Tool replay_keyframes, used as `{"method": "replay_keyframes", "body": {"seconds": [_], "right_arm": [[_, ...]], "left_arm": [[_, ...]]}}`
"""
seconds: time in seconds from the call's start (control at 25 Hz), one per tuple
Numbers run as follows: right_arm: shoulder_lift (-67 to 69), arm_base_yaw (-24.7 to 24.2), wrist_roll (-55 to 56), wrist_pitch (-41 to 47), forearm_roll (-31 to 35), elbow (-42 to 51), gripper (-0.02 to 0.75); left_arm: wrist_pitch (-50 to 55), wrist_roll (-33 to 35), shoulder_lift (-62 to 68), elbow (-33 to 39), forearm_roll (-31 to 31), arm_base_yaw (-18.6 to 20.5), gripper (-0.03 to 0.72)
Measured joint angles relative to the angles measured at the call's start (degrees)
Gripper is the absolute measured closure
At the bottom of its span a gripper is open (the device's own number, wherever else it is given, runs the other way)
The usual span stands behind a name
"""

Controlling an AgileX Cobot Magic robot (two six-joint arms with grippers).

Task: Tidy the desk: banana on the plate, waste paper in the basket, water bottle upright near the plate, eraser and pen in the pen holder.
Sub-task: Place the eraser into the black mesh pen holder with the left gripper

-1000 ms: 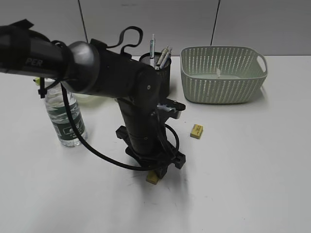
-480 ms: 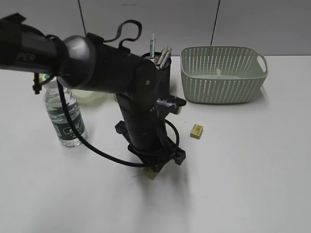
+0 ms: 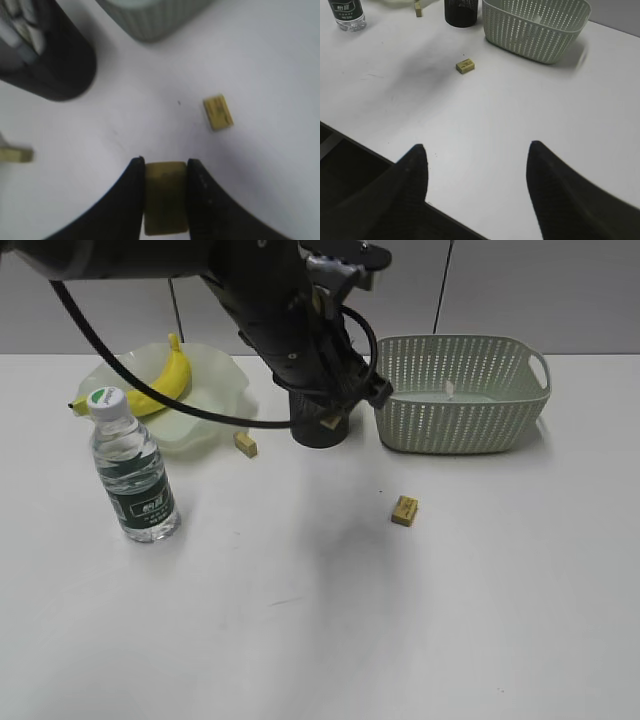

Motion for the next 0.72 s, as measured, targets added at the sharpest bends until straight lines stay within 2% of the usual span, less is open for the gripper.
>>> {"method": "replay_keyframes", "body": {"seconds": [0.16,0.36,0.52,0.72], "right_arm": [[0.0,0.0,0.0,0.0,0.0,0.0,0.244],[0.0,0.0,0.0,0.0,0.0,0.0,0.244],[0.0,0.0,0.0,0.0,0.0,0.0,0.244],[0.0,0.0,0.0,0.0,0.0,0.0,0.244]], "left_arm": [[-7.2,0.0,0.0,-0.3,-0.1,4.6,0.503],[-19.2,0.0,0.1,-0.3,-4.9,9.9,0.503],[-27.6,0.0,1.7,-0.5,-6.6,11.2,0.503],[-31.2,0.0,6.2,-0.7,-6.9,11.2,0.503]]}}
